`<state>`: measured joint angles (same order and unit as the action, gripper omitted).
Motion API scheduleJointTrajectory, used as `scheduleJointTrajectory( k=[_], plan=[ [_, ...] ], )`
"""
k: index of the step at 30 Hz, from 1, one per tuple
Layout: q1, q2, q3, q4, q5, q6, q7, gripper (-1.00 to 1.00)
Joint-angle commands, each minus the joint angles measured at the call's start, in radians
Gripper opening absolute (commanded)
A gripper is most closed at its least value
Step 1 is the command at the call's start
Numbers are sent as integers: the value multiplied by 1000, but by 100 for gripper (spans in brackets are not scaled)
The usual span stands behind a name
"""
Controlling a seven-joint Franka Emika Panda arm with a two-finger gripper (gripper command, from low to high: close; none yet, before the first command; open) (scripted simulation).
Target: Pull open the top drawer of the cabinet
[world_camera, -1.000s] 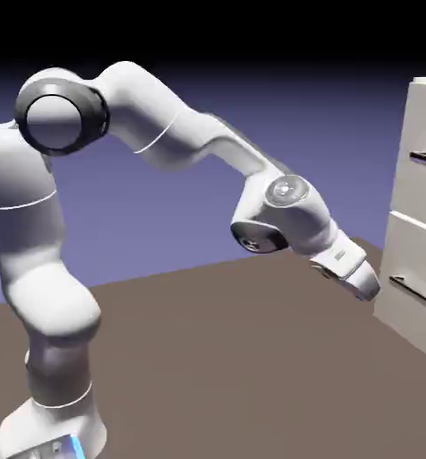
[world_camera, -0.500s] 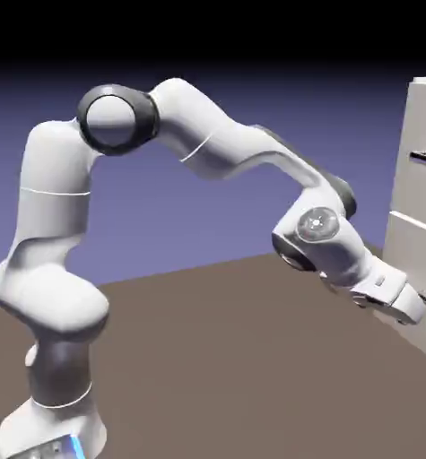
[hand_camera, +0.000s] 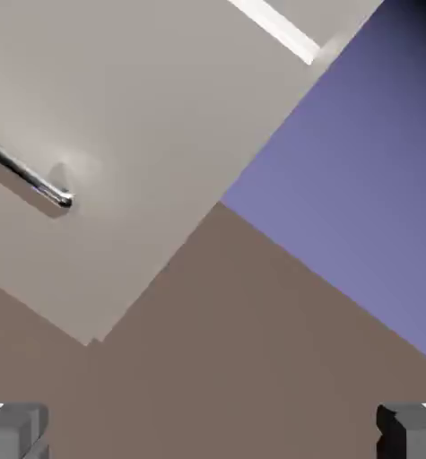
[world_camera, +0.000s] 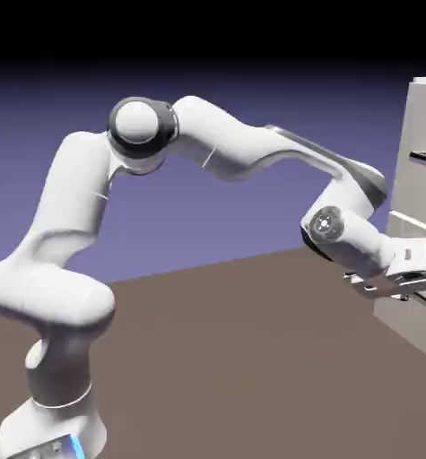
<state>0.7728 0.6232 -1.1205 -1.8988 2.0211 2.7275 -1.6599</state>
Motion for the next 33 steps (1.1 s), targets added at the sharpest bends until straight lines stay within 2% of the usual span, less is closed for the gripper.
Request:
scheduleJointTrajectory(
  k=[1,19,28,29,33],
  plan=[
    [14,22,-20,17,37,-6,-44,0],
    [261,410,-385,313,694,-106,-825,0],
    [73,486,-311,583,658,-22,-716,0],
    [73,486,-311,583,658,-22,-716,-100],
    [146,460,-341,474,676,-59,-756,-100]
  ],
)
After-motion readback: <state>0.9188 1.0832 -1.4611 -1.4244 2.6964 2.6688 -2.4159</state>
